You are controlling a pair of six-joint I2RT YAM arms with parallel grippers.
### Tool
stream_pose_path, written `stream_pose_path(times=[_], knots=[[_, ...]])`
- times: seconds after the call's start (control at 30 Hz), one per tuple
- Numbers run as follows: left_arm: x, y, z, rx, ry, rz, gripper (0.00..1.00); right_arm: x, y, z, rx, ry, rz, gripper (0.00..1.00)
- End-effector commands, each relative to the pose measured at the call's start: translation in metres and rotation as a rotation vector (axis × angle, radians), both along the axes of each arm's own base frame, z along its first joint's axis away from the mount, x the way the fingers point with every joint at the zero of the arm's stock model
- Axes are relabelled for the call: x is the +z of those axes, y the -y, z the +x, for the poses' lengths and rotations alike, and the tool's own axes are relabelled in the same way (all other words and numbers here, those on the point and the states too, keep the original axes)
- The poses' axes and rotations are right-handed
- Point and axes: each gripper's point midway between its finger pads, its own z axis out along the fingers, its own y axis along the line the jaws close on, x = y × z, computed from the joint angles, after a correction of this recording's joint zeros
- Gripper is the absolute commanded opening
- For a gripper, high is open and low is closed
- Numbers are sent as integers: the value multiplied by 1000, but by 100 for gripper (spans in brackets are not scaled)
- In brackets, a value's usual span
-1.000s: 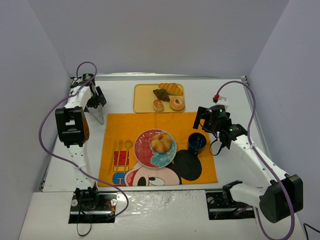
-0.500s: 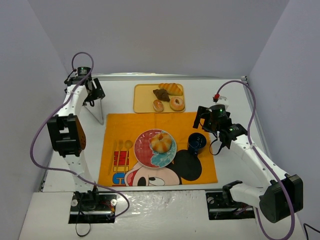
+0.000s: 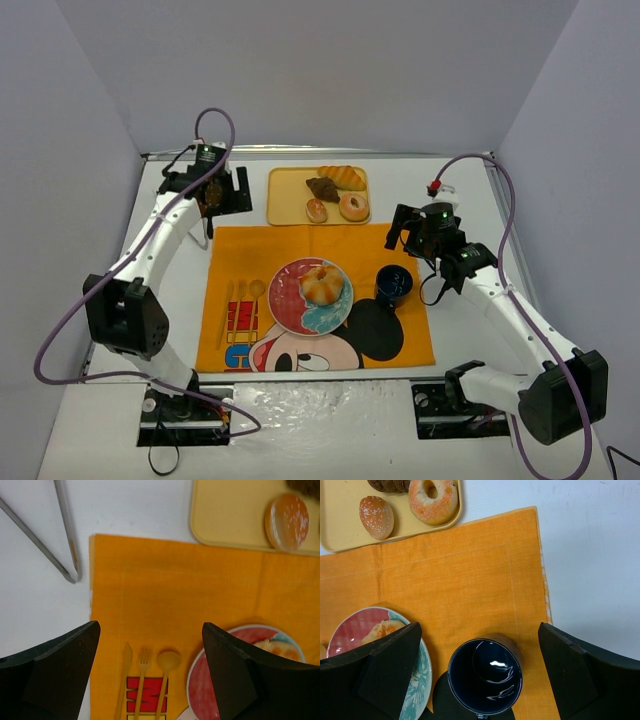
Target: Place the bread
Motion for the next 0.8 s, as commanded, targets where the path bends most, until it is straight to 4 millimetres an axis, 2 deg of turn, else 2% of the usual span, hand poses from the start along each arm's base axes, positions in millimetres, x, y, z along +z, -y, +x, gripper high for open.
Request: stream_pose_path(times=[0.0, 0.17, 0.33, 0.77], knots=[[35, 20, -29, -50, 94, -14, 80, 36, -10, 13, 15, 97, 62, 100], [37, 27, -51, -76, 101, -28, 80, 43, -13, 12, 27, 113, 78, 100], [38, 31, -62, -110, 105, -21, 81, 45, -18, 16, 39, 112, 74, 100], [25, 48, -65, -136, 92, -50, 81, 47, -18, 14, 47, 111, 71, 99]])
